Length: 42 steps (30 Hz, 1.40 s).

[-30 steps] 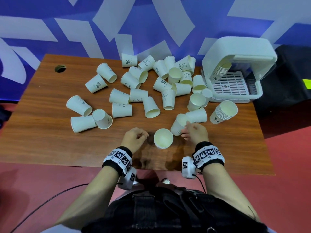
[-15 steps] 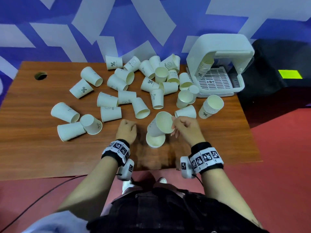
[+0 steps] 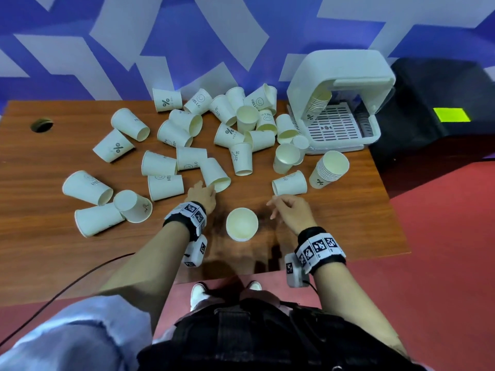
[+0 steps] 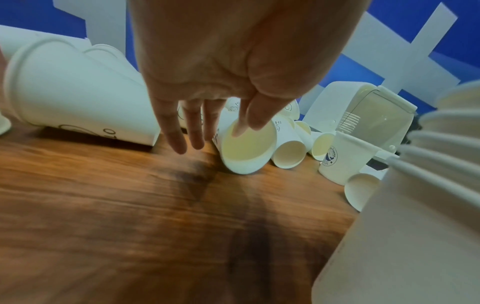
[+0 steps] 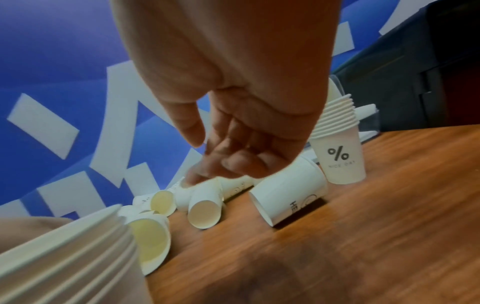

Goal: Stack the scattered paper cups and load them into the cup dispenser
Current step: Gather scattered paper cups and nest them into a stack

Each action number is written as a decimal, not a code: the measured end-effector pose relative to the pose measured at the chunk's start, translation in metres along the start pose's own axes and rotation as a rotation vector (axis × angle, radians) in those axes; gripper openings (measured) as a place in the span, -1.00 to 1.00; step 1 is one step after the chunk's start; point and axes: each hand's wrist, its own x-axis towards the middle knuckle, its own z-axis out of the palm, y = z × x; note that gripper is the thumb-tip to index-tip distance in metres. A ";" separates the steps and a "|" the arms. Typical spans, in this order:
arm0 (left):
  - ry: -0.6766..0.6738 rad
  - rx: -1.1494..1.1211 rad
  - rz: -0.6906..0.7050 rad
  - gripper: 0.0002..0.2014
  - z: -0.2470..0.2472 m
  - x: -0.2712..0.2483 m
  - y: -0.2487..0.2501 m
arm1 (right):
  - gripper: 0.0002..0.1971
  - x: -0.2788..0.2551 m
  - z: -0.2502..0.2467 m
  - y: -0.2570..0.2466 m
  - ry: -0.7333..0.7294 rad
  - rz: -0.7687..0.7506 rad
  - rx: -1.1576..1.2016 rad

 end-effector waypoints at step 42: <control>0.279 -0.389 0.524 -0.72 -0.027 -0.120 0.007 | -0.77 0.025 -0.008 0.017 0.439 0.268 0.483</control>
